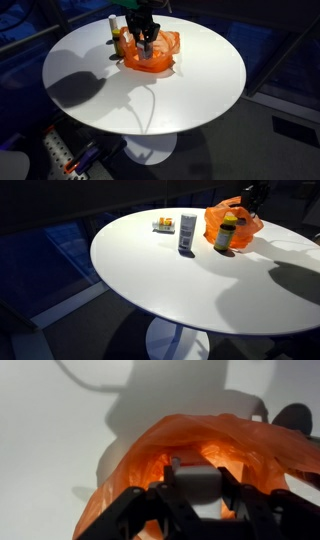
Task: Pick up the mentos container from the table and put it in the orange plastic bag
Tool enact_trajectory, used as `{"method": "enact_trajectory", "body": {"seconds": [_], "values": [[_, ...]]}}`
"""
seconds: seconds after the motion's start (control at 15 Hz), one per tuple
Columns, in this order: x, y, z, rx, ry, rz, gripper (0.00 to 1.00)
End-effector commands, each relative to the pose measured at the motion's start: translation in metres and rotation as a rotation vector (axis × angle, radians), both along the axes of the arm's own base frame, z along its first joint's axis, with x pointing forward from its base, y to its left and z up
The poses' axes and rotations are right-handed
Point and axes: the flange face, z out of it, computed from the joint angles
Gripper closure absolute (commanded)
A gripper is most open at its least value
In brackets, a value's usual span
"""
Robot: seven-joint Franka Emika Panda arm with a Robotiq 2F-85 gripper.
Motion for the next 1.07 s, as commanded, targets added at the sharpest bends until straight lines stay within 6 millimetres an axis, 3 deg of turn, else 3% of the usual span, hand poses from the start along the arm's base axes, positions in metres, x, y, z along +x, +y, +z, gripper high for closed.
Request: {"method": "enact_trajectory", "body": {"seconds": [0.0, 0.27, 0.73, 1.0], "values": [[0.000, 0.002, 0.002, -0.016, 0.000, -0.007, 0.27], [-0.009, 0.011, 0.031, 0.008, 0.004, 0.020, 0.00], [-0.034, 0.044, 0.106, 0.040, 0.013, 0.100, 0.00], [-0.056, 0.064, 0.138, 0.083, 0.054, 0.175, 0.00]]}}
